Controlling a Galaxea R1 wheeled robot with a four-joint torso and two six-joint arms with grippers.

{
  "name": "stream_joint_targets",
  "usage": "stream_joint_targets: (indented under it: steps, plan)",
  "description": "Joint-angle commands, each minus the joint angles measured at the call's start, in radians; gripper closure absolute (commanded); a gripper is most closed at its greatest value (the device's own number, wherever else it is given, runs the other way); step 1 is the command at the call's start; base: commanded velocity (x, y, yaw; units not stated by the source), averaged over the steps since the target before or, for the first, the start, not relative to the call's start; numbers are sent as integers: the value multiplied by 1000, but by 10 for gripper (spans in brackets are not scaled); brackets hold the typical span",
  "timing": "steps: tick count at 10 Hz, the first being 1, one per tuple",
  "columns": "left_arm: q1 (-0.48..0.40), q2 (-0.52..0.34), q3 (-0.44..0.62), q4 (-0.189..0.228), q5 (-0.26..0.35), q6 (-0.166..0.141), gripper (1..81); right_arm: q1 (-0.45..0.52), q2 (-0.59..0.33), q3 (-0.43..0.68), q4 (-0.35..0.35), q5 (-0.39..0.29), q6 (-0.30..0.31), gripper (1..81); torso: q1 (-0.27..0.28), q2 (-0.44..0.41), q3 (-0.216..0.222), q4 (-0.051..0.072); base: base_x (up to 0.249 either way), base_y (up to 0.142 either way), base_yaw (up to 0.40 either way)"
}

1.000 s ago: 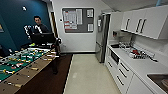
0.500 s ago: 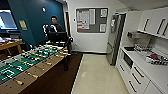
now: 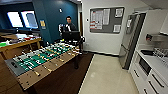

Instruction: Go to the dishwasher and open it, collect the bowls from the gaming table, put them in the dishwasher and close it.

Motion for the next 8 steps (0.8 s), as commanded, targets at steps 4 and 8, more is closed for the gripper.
stream_joint_targets:
  steps: [4,8]
  plan:
    - [-42,-10,-10,-3,45,-6,10,53,1,-3,12,-57,-3,10,0,0,0,0,0,0,360]
    - [-42,-12,-10,-3,46,-6,10,38,4,3,9,-50,-5,10,0,0,0,0,0,0,361]
